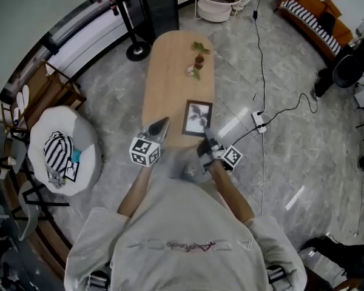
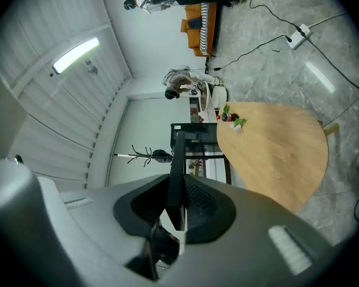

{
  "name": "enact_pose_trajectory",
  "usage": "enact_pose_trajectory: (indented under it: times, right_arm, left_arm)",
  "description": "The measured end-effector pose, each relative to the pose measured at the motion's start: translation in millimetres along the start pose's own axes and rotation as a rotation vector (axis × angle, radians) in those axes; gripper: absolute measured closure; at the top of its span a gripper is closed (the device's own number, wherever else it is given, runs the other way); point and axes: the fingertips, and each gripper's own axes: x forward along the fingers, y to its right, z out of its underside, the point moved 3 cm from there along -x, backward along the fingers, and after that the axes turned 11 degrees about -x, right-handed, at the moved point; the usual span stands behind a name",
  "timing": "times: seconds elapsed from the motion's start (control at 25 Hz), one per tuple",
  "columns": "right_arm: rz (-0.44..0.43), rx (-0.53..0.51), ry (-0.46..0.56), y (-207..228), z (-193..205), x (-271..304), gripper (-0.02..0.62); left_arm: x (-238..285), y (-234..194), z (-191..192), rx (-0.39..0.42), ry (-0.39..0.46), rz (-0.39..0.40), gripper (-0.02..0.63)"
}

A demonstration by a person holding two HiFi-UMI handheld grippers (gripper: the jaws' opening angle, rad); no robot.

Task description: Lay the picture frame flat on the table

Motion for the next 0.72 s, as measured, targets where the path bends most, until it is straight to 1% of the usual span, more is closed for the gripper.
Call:
enact_pose_trajectory:
  times: [0.12, 0.36, 0.6, 0.72]
  right_arm:
    - [0.007, 0.001, -0.023, 9.0, -9.7, 16.0, 0.521]
    - [0.027, 0.022, -0.047, 25.7, -27.6, 46.9, 0.52]
    - [0.044, 0.02, -0.073, 36.9, -32.8, 65.8, 0.52]
    - [0.049, 0.019, -0.073, 42.5, -31.4, 68.7, 0.52]
  left_arm:
    - [13.6, -8.6, -4.8, 0.001, 0.007, -0.018, 0.606]
    - [41.8, -30.8, -3.4, -0.033, -0.007, -0.049, 0.606]
    - [59.7, -40.1, -1.1, -0.051, -0.015, -0.05, 0.606]
    - [60.6, -42.0, 3.4, -0.059, -0.018, -0.045, 0.606]
